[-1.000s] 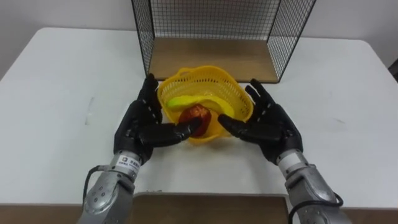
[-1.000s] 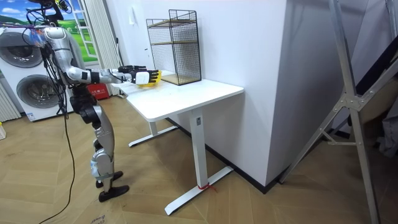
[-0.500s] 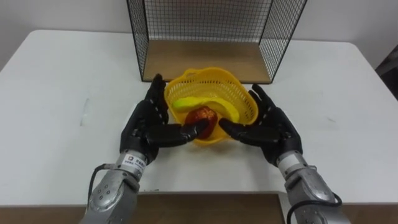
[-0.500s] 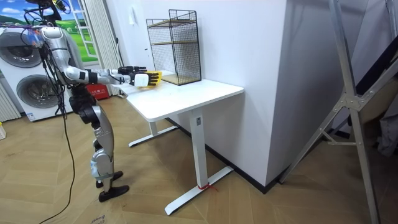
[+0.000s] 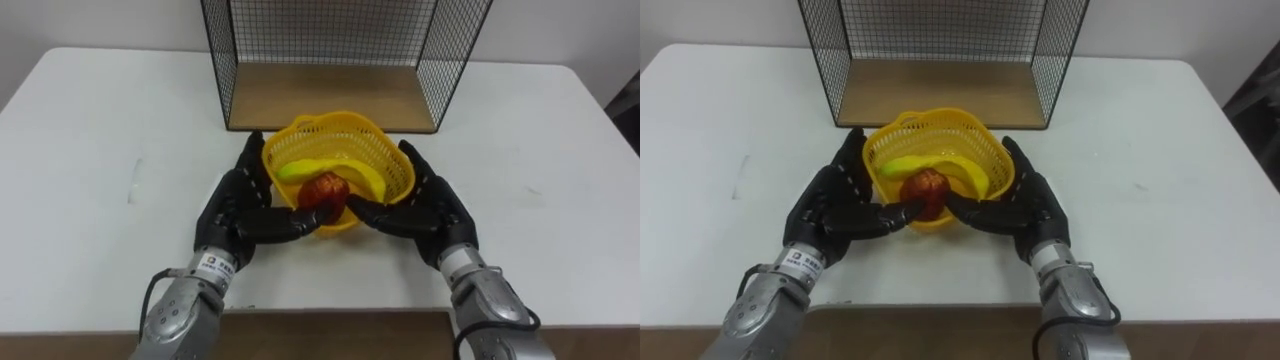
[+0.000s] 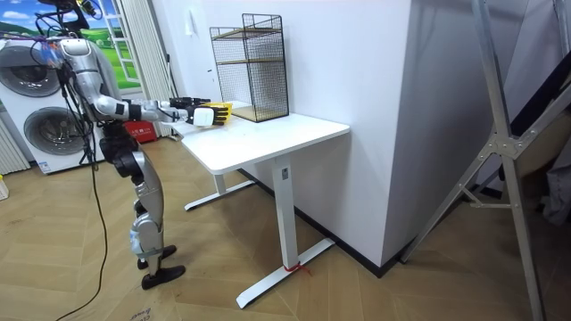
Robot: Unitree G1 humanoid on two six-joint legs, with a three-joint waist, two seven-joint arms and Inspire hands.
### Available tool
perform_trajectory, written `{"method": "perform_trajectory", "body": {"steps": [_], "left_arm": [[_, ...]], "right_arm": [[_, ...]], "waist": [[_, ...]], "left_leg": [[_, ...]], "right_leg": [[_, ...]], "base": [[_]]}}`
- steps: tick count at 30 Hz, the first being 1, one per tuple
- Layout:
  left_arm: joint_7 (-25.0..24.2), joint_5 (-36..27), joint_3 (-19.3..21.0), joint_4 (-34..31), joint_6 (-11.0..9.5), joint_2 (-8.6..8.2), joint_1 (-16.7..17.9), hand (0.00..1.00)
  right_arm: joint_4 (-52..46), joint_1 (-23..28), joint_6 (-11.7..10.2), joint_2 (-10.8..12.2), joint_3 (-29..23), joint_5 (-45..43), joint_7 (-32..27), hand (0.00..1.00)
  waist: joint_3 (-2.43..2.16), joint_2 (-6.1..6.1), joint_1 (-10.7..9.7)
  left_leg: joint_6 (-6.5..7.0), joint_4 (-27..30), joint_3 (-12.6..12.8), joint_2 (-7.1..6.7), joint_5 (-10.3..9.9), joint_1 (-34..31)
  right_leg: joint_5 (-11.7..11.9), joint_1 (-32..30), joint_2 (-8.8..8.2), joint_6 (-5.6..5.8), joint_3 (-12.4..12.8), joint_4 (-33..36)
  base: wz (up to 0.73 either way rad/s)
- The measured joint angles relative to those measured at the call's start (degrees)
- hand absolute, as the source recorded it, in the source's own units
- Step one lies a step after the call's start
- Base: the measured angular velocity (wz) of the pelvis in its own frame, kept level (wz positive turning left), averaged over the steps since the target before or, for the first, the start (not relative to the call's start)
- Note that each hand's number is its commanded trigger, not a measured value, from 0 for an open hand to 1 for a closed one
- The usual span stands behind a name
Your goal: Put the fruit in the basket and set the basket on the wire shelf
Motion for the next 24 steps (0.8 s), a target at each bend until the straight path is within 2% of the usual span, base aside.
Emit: {"method": "perform_trajectory", "body": {"steps": [9,12,24], "left_arm": [[0.8,-0.4,-0.2,0.0,0.0,-0.26,0.0,0.00],[2.1,-0.4,-0.2,0.0,0.0,-1.40,-0.1,0.00],[4.4,-0.5,-0.1,-0.4,0.0,-1.77,-3.3,0.00]], "right_arm": [[-0.2,0.0,0.0,1.3,0.6,1.1,-1.6,0.00],[-0.3,0.0,-0.1,1.3,1.3,1.4,-2.1,0.00],[-0.5,0.0,-0.2,1.9,2.5,5.4,-3.1,0.00]], "waist": [[-0.14,0.33,-0.1],[-0.14,0.34,-0.1],[-0.43,0.92,0.1]], "left_leg": [[0.00,0.1,0.2,0.06,0.0,0.1],[0.00,0.3,0.3,0.10,0.0,0.1],[-0.01,0.3,1.5,0.57,0.0,0.1]], "right_leg": [[0.0,0.0,0.01,-0.01,0.0,0.1],[0.0,-0.1,-0.02,-0.01,0.1,0.4],[0.3,-0.7,0.18,-0.31,0.3,1.0]], "base": [[0.00],[0.00],[-0.03]]}}
